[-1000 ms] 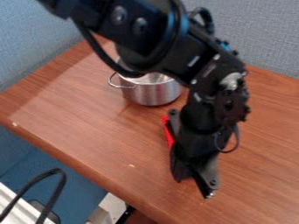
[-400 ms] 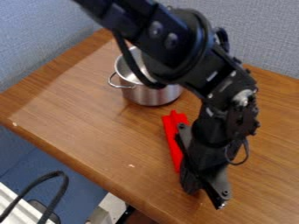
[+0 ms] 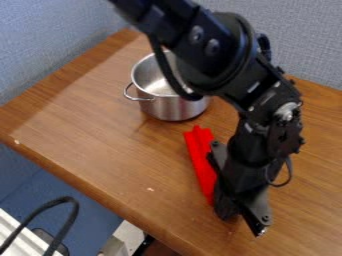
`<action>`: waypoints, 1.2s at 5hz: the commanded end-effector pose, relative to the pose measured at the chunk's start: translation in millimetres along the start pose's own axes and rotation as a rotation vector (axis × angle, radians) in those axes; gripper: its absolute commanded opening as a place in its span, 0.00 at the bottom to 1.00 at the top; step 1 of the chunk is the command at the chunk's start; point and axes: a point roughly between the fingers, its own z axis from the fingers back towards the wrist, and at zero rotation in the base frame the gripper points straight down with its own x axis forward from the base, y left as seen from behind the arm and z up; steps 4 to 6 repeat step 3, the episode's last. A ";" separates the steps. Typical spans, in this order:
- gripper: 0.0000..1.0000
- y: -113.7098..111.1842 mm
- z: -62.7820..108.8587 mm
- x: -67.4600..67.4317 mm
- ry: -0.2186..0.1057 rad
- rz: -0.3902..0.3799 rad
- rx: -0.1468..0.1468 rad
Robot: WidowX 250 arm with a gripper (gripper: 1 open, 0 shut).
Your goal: Move the red object from the metal pot to the table
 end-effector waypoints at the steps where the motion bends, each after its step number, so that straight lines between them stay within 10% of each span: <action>1: 0.00 -1.4 23.8 8.4 -0.035 -0.020 0.002; 6: 0.00 -8.1 31.9 11.0 -0.033 -0.008 -0.006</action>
